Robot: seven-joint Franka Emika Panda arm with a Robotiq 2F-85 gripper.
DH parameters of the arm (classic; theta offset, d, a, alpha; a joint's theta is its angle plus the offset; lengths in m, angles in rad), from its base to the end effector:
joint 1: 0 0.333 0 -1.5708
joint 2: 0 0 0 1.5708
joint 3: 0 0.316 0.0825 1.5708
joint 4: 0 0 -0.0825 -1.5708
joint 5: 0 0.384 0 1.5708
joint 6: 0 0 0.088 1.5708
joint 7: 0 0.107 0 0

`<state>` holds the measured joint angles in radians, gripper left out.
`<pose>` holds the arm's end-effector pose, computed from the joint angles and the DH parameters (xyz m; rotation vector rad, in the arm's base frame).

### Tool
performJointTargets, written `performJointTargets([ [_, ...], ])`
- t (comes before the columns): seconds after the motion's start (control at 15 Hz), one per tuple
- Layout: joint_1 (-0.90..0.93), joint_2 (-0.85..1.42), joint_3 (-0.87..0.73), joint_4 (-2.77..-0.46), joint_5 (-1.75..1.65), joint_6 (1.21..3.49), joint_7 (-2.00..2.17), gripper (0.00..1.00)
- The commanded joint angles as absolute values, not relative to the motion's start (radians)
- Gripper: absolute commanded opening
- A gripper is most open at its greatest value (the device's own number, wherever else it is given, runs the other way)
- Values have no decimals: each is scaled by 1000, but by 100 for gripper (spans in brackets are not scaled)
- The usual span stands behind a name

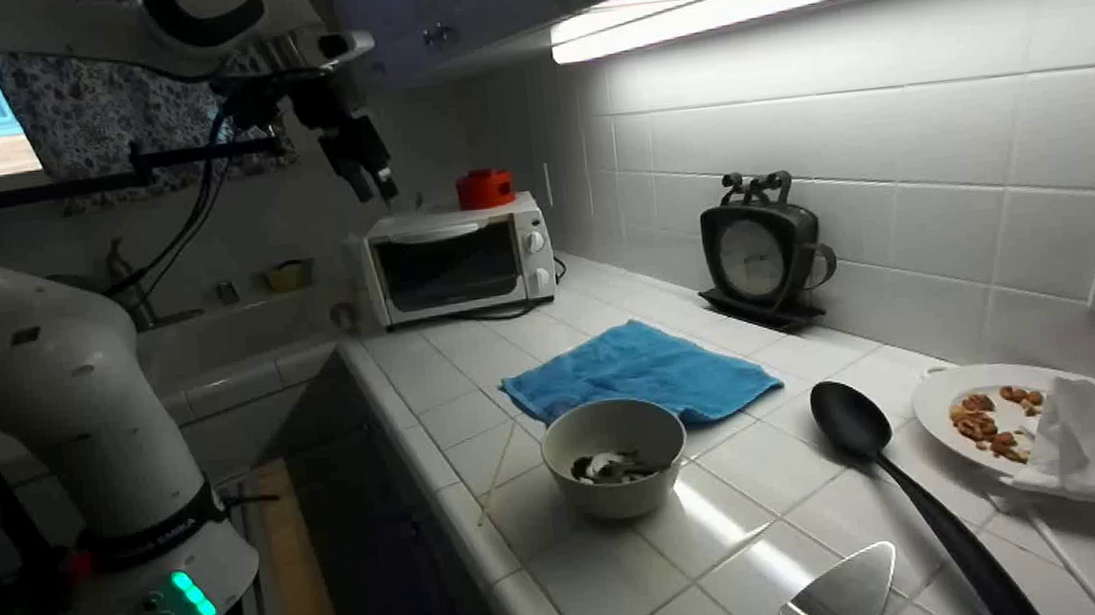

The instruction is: Open the right door of the cabinet above the light.

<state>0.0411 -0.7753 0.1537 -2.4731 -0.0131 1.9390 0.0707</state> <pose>0.3340 0.0751 0.5635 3.0223 0.1461 0.3754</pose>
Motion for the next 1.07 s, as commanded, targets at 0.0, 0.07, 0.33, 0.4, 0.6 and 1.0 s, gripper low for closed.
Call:
performJointTargets([
  [0.0,55,-773,144,-2471,-22,1937,79,100],
  [0.07,55,-773,144,-2471,-22,1937,79,100],
  [0.33,55,-773,144,-2471,-22,1937,79,100],
  [0.4,53,-751,135,-2467,-20,1988,69,100],
  [0.6,31,-641,138,-2372,-58,2111,52,100],
  [1.0,-35,-441,245,-2053,-179,2102,252,100],
])
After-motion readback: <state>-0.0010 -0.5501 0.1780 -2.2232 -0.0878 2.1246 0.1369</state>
